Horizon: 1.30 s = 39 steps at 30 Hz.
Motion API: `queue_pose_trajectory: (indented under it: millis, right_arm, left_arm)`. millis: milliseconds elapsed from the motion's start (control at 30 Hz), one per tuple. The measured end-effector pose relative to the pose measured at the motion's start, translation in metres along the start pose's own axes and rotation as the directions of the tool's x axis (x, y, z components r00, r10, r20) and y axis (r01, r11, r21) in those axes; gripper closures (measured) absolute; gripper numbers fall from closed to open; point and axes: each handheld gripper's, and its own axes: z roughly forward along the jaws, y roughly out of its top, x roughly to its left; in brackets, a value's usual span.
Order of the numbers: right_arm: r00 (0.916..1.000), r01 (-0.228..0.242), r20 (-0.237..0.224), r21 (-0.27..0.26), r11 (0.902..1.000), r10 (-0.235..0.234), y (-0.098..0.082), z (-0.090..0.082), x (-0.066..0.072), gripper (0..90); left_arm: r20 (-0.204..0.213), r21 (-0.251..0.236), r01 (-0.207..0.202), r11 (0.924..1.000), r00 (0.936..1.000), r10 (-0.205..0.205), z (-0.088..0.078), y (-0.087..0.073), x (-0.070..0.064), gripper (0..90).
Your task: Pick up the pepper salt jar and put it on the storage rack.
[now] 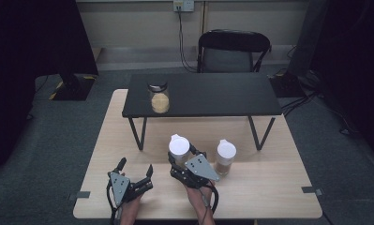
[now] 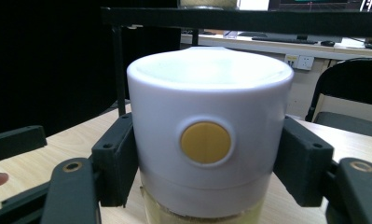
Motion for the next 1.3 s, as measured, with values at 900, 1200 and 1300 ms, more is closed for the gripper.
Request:
queue_pose_trajectory:
  millis: [900,1200,1300]
  right_arm:
    - [0.9998,0.019,-0.009,-0.013,0.9997,-0.019,0.038,-0.01,0.004,29.7]
    - [0.9997,0.024,-0.002,-0.009,0.9997,-0.024,0.048,-0.008,0.0,29.7]
    - [0.9991,0.041,-0.006,-0.01,0.9991,-0.041,0.055,-0.007,-0.001,29.7]
  left_arm:
    - [-0.002,0.0,0.0,1.0,1.0,0.0,0.0,0.0,0.0,1.8]
    - [-0.004,0.0,0.0,1.0,1.0,0.0,0.0,0.0,0.0,1.8]
    - [-0.004,0.0,0.0,1.0,1.0,0.0,0.0,0.0,0.0,1.8]
